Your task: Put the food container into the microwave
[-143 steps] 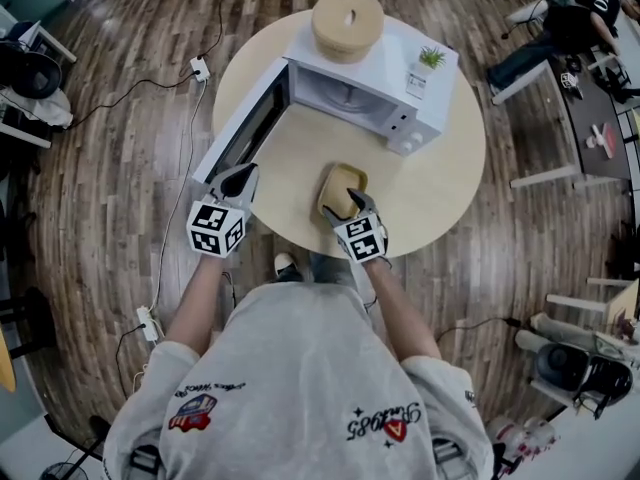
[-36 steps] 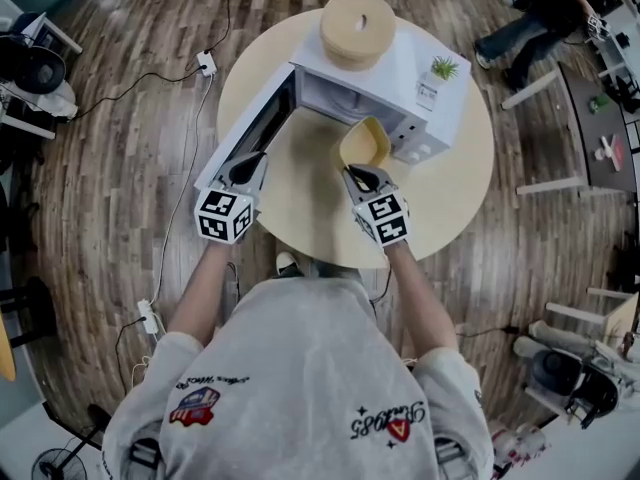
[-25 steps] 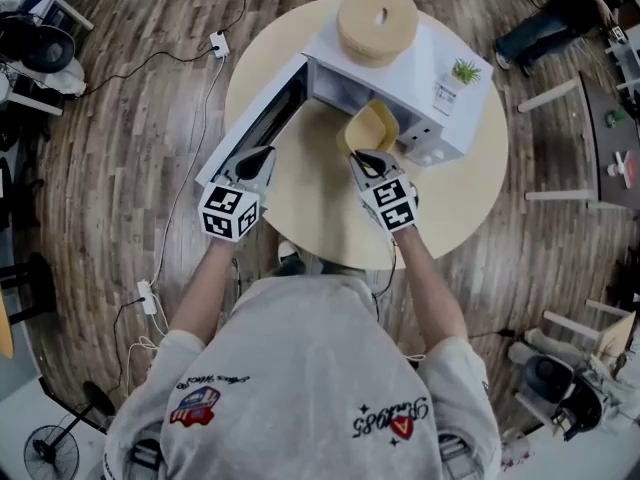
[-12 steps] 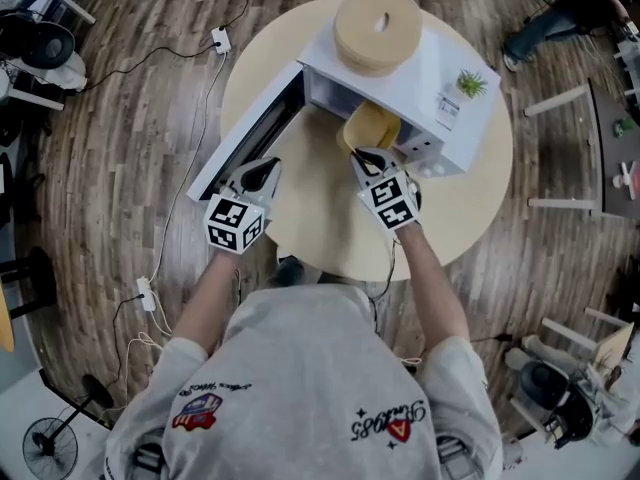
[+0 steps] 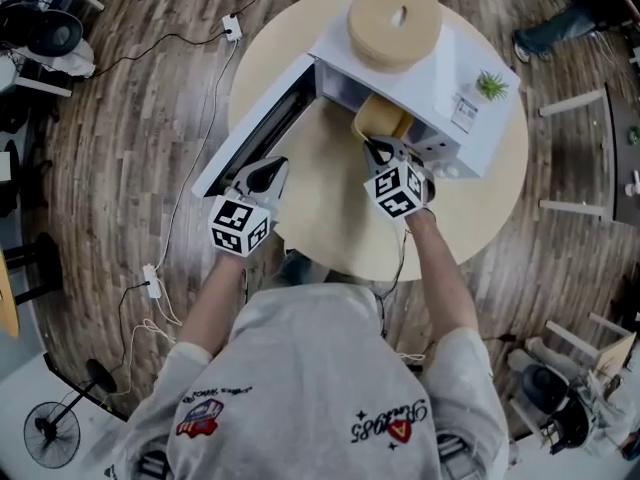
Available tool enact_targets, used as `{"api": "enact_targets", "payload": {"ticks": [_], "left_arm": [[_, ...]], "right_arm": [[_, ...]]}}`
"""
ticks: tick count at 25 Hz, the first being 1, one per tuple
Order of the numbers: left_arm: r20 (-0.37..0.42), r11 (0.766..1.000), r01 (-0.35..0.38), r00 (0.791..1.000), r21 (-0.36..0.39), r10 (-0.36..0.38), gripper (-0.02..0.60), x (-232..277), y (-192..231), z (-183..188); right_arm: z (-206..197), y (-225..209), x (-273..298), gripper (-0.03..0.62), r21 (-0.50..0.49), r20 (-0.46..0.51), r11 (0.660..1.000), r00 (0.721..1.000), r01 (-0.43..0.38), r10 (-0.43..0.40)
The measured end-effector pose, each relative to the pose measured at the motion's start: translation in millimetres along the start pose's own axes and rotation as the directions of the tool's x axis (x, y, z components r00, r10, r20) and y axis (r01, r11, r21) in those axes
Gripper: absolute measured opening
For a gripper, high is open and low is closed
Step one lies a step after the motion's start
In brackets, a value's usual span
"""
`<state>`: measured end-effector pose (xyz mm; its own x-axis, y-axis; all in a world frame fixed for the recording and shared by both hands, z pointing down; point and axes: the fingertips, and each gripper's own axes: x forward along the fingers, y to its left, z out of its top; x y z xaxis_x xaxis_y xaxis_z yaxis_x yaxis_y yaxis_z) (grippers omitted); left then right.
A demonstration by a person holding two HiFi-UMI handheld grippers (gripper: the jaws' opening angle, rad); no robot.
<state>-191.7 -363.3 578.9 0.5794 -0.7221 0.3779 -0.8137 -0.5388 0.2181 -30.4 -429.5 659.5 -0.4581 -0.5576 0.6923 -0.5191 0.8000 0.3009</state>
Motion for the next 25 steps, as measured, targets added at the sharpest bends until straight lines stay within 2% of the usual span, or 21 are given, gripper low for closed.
{"api": "enact_targets", "payload": {"ticks": [5, 18, 25], "left_arm": [[-0.015, 1.0, -0.007, 1.0, -0.015, 0.007, 0.005, -5.6, -2.5, -11.1], [-0.05, 0.998, -0.052, 0.998, -0.046, 0.05, 0.005, -16.9, 11.6, -36.1], [-0.074, 0.996, -0.061, 0.996, -0.066, 0.056, 0.005, -24.5, 17.4, -49.0]], "right_arm": [[-6.3, -12.2, 19.9, 0.025, -0.065, -0.029, 0.996, 0.998, 0.054, -0.056], [-20.2, -41.3, 66.2, 0.025, -0.062, -0.101, 0.993, 0.989, 0.099, -0.105], [-16.8, -59.9, 80.0, 0.026, -0.063, -0.123, 0.986, 0.98, 0.151, -0.158]]}}
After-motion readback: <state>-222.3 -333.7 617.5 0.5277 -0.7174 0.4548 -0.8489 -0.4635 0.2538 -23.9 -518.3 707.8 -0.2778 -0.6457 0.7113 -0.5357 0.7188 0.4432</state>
